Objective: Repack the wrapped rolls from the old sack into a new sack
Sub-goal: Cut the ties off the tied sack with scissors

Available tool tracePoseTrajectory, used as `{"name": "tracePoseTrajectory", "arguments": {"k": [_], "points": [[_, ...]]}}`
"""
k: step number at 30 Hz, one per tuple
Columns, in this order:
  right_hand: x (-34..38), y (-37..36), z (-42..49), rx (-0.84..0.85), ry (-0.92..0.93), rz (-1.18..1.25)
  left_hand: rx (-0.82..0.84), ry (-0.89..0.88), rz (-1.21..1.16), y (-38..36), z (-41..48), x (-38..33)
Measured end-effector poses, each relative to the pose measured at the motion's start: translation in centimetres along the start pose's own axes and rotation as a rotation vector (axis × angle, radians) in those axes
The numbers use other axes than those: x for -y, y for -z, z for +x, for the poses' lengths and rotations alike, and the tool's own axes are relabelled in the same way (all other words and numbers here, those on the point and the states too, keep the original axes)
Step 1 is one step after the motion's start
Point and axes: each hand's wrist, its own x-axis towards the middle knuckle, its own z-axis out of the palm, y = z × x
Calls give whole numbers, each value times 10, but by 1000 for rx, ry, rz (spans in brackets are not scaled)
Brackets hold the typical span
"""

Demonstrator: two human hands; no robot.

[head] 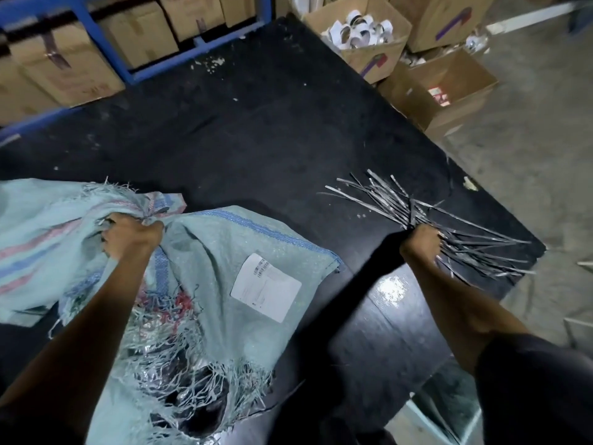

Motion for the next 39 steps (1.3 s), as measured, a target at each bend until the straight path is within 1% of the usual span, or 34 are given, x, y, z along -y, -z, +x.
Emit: {"name": "tracePoseTrajectory", "arguments": {"k": [3, 6, 8, 11, 13, 14, 15, 16, 17, 19, 21, 22, 24, 25, 26, 29, 30, 31, 32, 33, 36, 39], "points": [[-10, 4, 1, 53, 31, 64, 47, 29, -61, 4, -2, -2], [-22, 11, 3, 91, -12, 203, 98, 55, -154, 10, 0, 4], [-27, 15, -2, 90, -5, 289, 119, 94, -286, 15, -4, 8], [-17, 26, -32, 64, 91, 443, 187, 120, -572, 28, -28, 11], [-9, 42, -63, 83, 94, 569, 315, 148, -767, 40, -47, 17], [-7, 50, -72, 131, 50, 646, 399, 159, -822, 44, -52, 20], [-5, 59, -81, 216, -8, 736, 481, 162, -853, 52, -60, 23], [-6, 64, -88, 337, -49, 835, 548, 167, -863, 59, -68, 27], [-7, 73, -98, 485, -66, 929, 583, 167, -879, 69, -78, 34], [-8, 77, -97, 754, -192, 1004, 645, 168, -874, 71, -87, 33], [-10, 84, -99, 1000, -235, 1016, 661, 118, -902, 79, -102, 36], [-10, 84, -97, 1113, -260, 1063, 650, 102, -927, 81, -107, 37], [-14, 85, -93, 1351, -371, 1262, 598, 94, -972, 81, -108, 42], [-16, 85, -94, 1444, -405, 1332, 557, 95, -980, 72, -96, 47], [-18, 86, -94, 1481, -423, 1390, 512, 98, -978, 65, -89, 51], [-24, 95, -95, 1463, -472, 1509, 364, 106, -919, 71, -106, 51], [-23, 98, -97, 1466, -452, 1511, 301, 76, -852, 83, -124, 49], [-21, 103, -102, 1466, -392, 1482, 234, 57, -769, 89, -135, 47], [-17, 107, -109, 1450, -289, 1424, 176, 42, -724, 91, -143, 45], [-11, 113, -121, 1419, -170, 1357, 149, 32, -730, 94, -150, 46], [13, 128, -162, 1287, 153, 1284, 154, -16, -827, 101, -160, 46], [41, 141, -215, 1280, 490, 1256, 198, -13, -996, 111, -161, 56]]}}
